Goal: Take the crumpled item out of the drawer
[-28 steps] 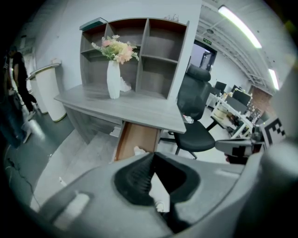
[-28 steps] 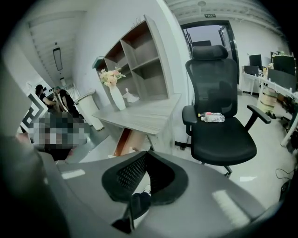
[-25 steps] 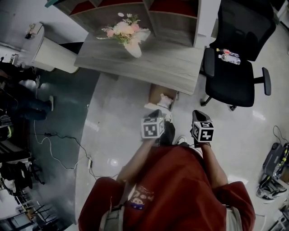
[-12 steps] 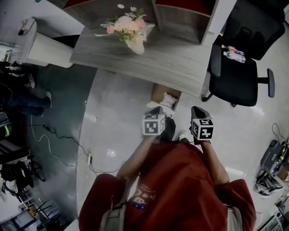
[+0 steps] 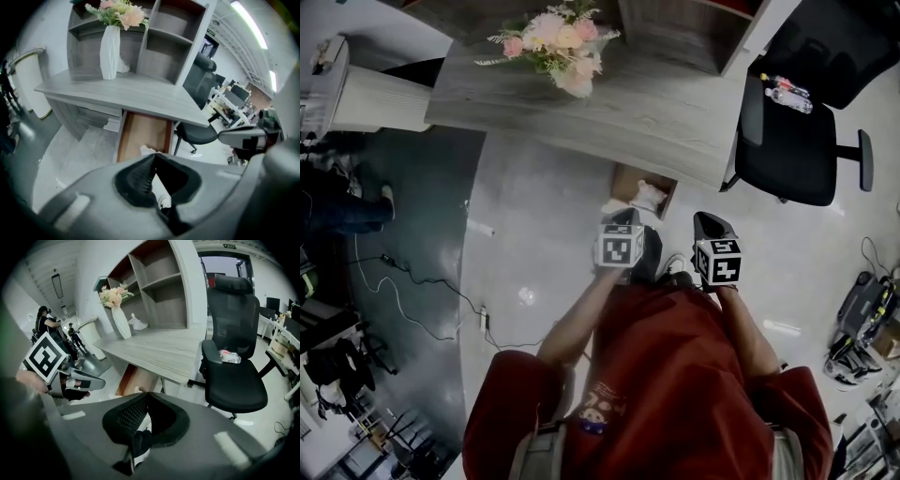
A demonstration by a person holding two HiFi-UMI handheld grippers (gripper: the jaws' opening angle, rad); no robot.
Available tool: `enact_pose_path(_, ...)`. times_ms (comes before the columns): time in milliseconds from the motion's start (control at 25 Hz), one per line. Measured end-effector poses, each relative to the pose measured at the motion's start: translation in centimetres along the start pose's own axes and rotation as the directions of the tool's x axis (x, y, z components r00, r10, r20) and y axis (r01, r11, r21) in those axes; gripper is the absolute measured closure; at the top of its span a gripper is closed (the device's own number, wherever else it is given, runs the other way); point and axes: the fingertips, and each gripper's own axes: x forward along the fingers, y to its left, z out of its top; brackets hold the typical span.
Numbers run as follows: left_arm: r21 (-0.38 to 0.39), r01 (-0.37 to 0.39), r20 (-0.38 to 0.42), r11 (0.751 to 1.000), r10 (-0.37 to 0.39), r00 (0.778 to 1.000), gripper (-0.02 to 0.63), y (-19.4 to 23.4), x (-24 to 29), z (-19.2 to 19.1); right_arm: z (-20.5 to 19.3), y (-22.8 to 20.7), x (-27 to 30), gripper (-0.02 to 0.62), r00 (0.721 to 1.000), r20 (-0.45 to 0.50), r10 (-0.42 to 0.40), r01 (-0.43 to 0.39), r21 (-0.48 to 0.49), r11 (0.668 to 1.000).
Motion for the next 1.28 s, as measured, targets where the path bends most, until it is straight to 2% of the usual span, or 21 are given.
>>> enact_pose_path(200,0.025,0.003,-0.044,1.0,-0.002,0.999,0.607,1.1,2.2,-0.8,-0.4,0.2,1.2,0.594,0.999,-0.033,-0.004,0.004,0.0,1.0)
enact_pose_path(520,0.056,0.041,-0.095,0.998,-0.035,0.995,0.546,2.0,5.7,-1.7,-1.3,0.2,3.1,0.594,0.997,-0.076,-0.009,0.009,0.002,1.0)
enact_pose_path(720,0.071,0.067,-0.13,0.995,-0.058,0.99,0.486,2.4,7.5,-1.8,-1.5,0.0,3.9,0.594,0.996,-0.092,-0.018,0.02,0.012,1.0)
enact_pose_path(1040,0.08,0.107,-0.171,0.991,-0.092,0.981,0.344,2.2,9.6,-2.1,-1.9,-0.2,4.6,0.594,0.994,-0.11,-0.021,0.024,0.025,0.999)
enact_pose_path(1280,0.066,0.102,-0.199,0.993,-0.087,0.976,0.334,2.9,11.3,-3.2,-2.5,-0.2,4.9,0.594,0.991,-0.129,-0.022,0.026,0.03,0.999)
